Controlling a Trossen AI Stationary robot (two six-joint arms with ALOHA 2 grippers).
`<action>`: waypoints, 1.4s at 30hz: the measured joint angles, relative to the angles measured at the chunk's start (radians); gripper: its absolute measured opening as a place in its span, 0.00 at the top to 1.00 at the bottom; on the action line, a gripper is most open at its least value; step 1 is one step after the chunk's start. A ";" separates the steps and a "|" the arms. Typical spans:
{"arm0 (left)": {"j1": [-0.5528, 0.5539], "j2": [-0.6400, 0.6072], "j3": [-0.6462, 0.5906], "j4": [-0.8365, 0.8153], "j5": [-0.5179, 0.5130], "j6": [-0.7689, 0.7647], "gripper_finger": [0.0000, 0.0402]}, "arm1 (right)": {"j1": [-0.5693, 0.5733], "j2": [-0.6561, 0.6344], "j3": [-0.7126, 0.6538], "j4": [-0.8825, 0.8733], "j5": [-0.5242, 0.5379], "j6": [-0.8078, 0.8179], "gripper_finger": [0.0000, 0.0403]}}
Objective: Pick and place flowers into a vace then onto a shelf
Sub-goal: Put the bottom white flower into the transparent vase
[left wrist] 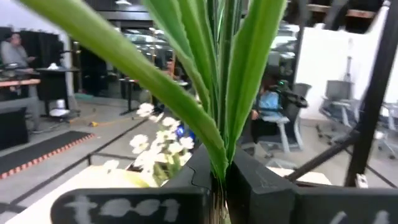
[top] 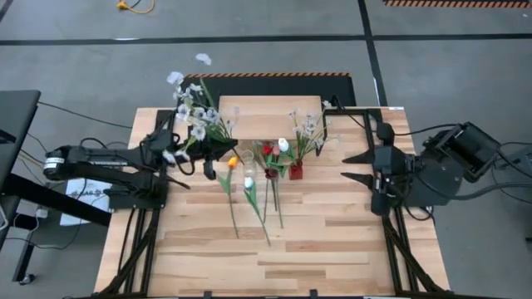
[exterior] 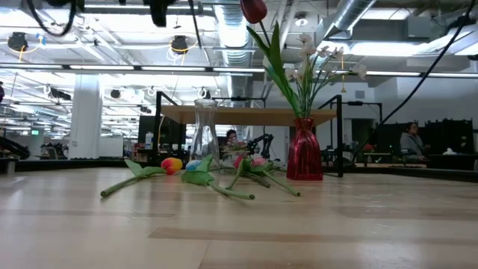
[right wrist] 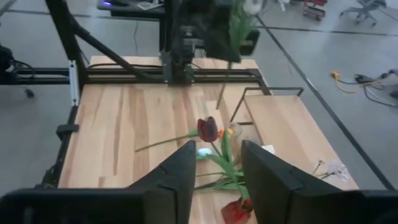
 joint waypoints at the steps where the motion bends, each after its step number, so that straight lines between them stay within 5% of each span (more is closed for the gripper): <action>1: 0.010 0.008 -0.017 0.020 0.000 -0.004 1.00 | 0.004 0.000 0.000 0.000 0.000 0.001 0.72; 8: 0.037 0.058 -0.065 0.094 -0.087 0.070 1.00 | 0.005 -0.014 0.000 0.000 -0.006 0.001 0.80; 21: 0.128 0.273 -0.067 0.219 -0.039 0.054 1.00 | 0.005 -0.016 0.000 0.000 -0.011 0.006 0.80; 30: 0.129 0.282 -0.074 0.140 -0.038 0.062 1.00 | 0.005 -0.015 0.000 0.000 -0.034 0.017 0.80; 42: 0.129 0.279 -0.258 0.349 -0.081 -0.041 1.00 | 0.004 -0.015 0.000 0.000 -0.034 0.017 0.80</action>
